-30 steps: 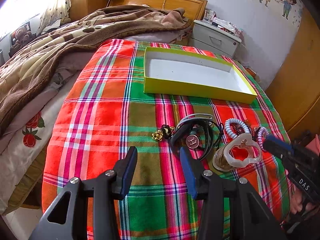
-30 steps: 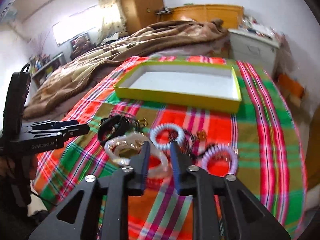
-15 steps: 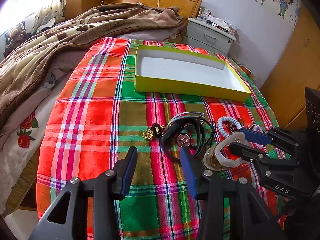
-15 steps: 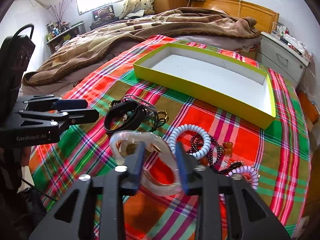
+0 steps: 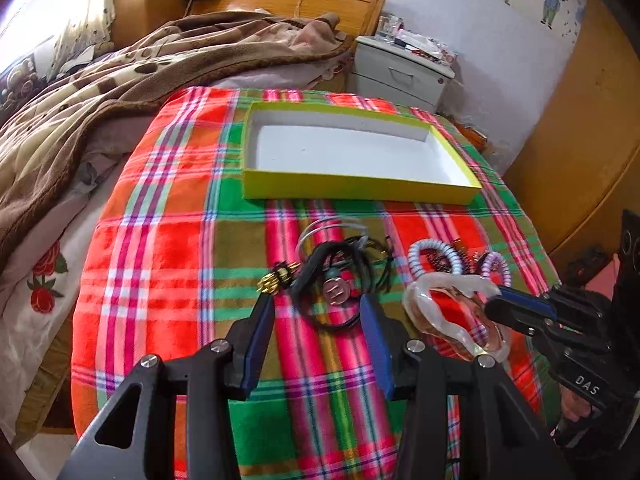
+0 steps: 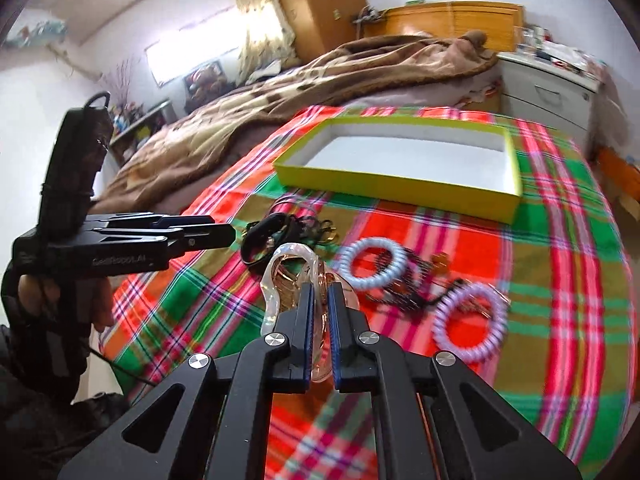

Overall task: Organize jewelry
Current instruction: 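Lift the clear claw clip with the right gripper while the left gripper grasps the pale blue coil hair tie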

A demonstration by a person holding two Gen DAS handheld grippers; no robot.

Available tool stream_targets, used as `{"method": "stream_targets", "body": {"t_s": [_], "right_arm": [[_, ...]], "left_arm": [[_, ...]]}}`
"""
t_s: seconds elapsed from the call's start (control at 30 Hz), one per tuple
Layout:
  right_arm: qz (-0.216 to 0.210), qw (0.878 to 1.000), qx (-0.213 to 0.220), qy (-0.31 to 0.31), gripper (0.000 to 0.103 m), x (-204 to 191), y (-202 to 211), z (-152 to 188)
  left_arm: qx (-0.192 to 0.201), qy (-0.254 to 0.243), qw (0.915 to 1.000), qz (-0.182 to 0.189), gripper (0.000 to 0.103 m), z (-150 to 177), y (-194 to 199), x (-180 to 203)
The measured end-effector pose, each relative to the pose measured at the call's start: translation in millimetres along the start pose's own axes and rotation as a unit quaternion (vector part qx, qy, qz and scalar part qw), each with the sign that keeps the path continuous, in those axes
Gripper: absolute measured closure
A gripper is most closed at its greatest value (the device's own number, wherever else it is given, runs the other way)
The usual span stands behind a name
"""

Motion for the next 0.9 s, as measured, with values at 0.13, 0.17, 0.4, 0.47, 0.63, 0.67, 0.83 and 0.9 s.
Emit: {"method": "stream_targets", "body": {"t_s": [0.13,0.17,0.4,0.47,0.63,0.67,0.83,0.9], "right_arm": [[0.012,0.999,0.028,-0.045,0.096,23,26,7],[0.022,0.997,0.036,-0.060,0.096,31,33,9],[0.064,0.985,0.083,-0.137,0.096,72,67,17],[0.068,0.982,0.089,-0.150,0.096,78,71,18],[0.075,0.979,0.093,-0.165,0.096,89,76,23],[0.076,0.978,0.094,-0.168,0.096,91,77,24],[0.077,0.976,0.094,-0.179,0.096,104,79,29],[0.077,0.976,0.094,-0.182,0.096,107,78,29]], "left_arm": [[-0.004,-0.020,0.9996,0.018,0.057,-8,-7,18],[-0.008,-0.030,0.9993,0.022,0.057,-10,-11,25],[-0.052,-0.064,0.9949,0.058,0.057,-17,-47,62],[-0.067,-0.060,0.9935,0.070,0.057,-19,-59,67],[-0.071,-0.063,0.9949,0.035,0.057,-24,-75,69],[-0.073,-0.059,0.9947,0.040,0.057,-24,-78,69],[-0.088,-0.063,0.9938,0.026,0.065,-23,-91,69],[-0.091,-0.071,0.9932,0.015,0.068,-22,-96,71]]}}
Point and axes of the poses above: each gripper's, at about its wrist camera, not at the fingertips, and y roughly against the way its jaws point, x to its right, z to its underside, the point moved 5 cm from there along -y, roughly the way its jaws point, and after that the axes turned 12 degrees about z, right-handed, at the moved point
